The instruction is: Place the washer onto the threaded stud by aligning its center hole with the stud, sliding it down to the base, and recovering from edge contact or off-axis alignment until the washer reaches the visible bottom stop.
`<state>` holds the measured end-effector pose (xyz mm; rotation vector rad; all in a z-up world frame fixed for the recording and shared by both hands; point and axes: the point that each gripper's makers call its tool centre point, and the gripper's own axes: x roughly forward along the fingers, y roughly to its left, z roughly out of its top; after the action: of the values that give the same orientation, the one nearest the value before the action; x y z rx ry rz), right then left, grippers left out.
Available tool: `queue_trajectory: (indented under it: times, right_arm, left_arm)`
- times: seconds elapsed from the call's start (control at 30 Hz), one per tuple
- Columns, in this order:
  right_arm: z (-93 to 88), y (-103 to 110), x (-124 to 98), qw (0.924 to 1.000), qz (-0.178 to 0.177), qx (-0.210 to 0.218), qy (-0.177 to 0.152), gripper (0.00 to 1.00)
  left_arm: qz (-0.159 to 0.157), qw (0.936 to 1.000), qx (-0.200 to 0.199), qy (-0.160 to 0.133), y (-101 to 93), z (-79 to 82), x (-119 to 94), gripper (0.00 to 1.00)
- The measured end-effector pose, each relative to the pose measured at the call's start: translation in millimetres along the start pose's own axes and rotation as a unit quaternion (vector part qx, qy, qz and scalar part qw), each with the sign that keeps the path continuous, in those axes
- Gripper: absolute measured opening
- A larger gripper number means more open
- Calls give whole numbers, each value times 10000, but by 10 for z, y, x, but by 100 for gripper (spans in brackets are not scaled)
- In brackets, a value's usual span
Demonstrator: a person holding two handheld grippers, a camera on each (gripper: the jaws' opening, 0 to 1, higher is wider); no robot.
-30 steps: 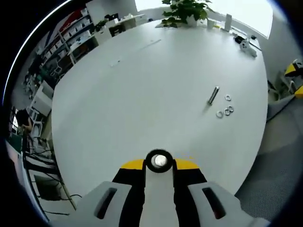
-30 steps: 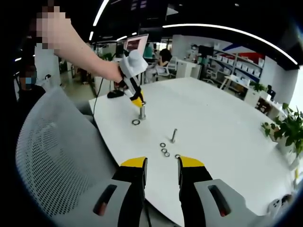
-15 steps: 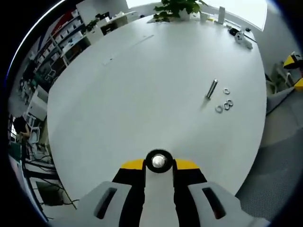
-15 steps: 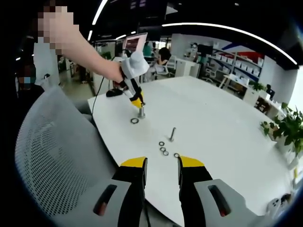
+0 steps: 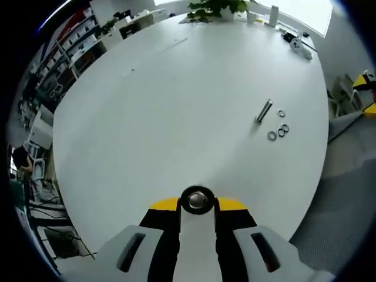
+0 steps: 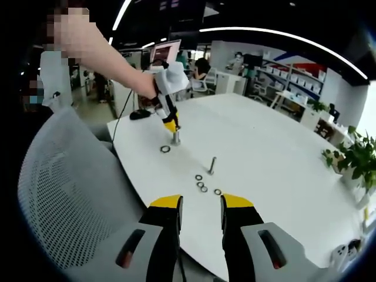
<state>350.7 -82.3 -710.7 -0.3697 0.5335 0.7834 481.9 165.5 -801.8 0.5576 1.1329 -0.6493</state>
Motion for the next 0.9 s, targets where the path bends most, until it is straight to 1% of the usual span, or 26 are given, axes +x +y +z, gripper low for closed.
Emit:
queue_trajectory:
  times: [0.1,0.17,0.3,0.4,0.57,0.8,0.9]
  right_arm:
    - [-11,2,1,10000,-2,1,27,28]
    - [-13,-1,5,10000,-9,-10,37,28]
    - [-10,-15,-3,10000,-43,20,24,28]
    - [-16,-17,-6,10000,-57,11,33,28]
    - [-21,-36,-5,9999,-93,24,41,28]
    - [-30,-48,-4,9999,-123,20,65,28]
    - [-38,-48,-2,9999,-122,22,80,28]
  left_arm:
    - [-149,9990,270,328,-9,-6,20,20]
    - [-247,9986,177,438,-11,3,29,20]
    - [-316,9975,261,583,-13,11,49,20]
    - [-377,9966,223,697,-22,-2,88,20]
    - [-374,9953,373,813,-27,-16,160,20]
    - [-376,9943,387,920,-55,-71,283,20]
    - [-322,9934,542,954,-70,-83,310,20]
